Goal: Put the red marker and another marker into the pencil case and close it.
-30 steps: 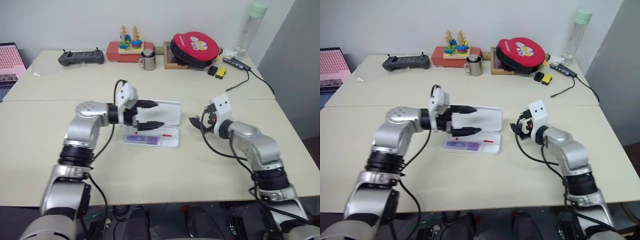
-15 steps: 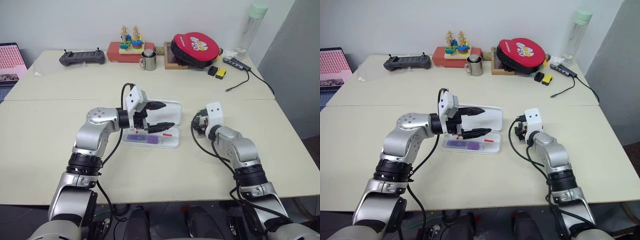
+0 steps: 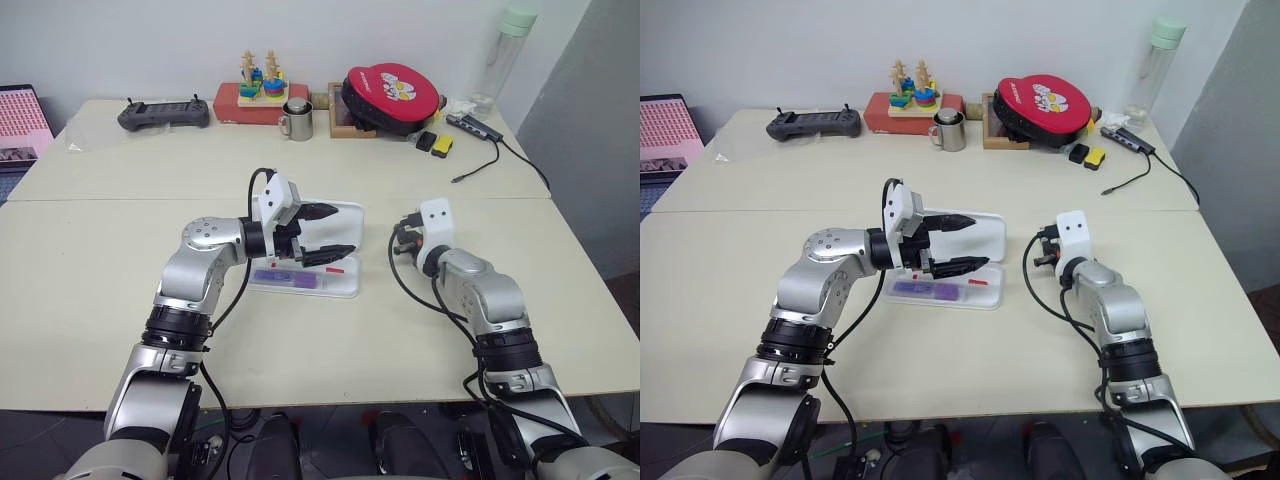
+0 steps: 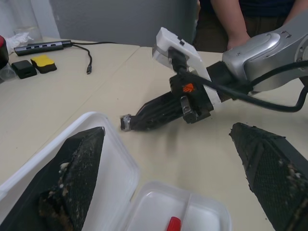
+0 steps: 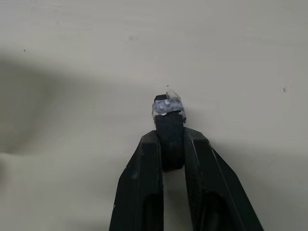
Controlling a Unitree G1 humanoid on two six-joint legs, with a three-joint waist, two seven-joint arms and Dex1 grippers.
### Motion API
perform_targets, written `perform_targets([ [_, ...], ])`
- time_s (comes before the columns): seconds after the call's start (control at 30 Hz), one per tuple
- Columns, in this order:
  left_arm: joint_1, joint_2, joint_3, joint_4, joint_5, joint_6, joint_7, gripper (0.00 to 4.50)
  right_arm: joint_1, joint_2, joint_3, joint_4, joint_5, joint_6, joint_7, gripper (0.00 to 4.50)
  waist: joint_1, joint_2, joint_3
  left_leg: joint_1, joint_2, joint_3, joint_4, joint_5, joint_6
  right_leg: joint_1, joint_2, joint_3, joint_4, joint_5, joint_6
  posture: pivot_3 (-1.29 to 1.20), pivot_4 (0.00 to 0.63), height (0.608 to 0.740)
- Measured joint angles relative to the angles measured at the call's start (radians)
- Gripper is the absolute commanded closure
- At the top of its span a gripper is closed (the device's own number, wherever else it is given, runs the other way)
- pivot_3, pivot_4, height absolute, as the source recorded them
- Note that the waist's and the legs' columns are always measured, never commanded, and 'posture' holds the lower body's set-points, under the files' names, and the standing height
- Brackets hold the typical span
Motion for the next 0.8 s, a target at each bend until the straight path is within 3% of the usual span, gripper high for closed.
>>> perform_targets([
  [0.2, 0.062, 0.126, 0.005, -0.023, -0.002, -0.016, -0.096, 0.00, 0.013, -0.126, 0.007, -0.264, 0.137, -0.013, 0.275, 4.24, -0.008, 0.000, 0.000, 0.000, 0.001, -0.001, -0.003, 0.000, 0.000, 0.000, 0.001, -0.001, -0.001, -0.001, -0.001, 0.00, 0.150, 0.740],
  [0.3, 0.111, 0.243, -0.002, 0.001, 0.023, -0.057, -0.158, 0.00, 0.094, -0.224, 0.146, -0.377, 0.188, -0.018, 0.480, 4.24, -0.008, 0.000, 0.000, 0.000, 0.001, -0.001, -0.003, 0.000, 0.000, 0.000, 0.001, -0.001, -0.003, -0.003, 0.002, 0.00, 0.150, 0.740],
  [0.57, 0.156, 0.329, 0.002, 0.014, 0.041, -0.086, -0.201, 0.00, 0.033, -0.193, 0.304, -0.246, 0.110, 0.013, 0.513, 4.24, -0.003, 0.000, 0.000, 0.001, 0.001, 0.000, 0.000, 0.000, 0.000, 0.000, 0.000, 0.000, -0.003, -0.002, 0.004, 0.00, 0.150, 0.740],
  [0.8, 0.173, 0.338, 0.004, -0.026, 0.038, -0.059, -0.180, 0.00, -0.001, -0.161, 0.353, -0.169, 0.053, 0.007, 0.504, 4.24, 0.007, 0.000, 0.000, -0.002, 0.001, 0.000, -0.001, 0.000, 0.000, 0.000, 0.000, -0.001, -0.005, -0.003, 0.003, 0.00, 0.150, 0.740],
])
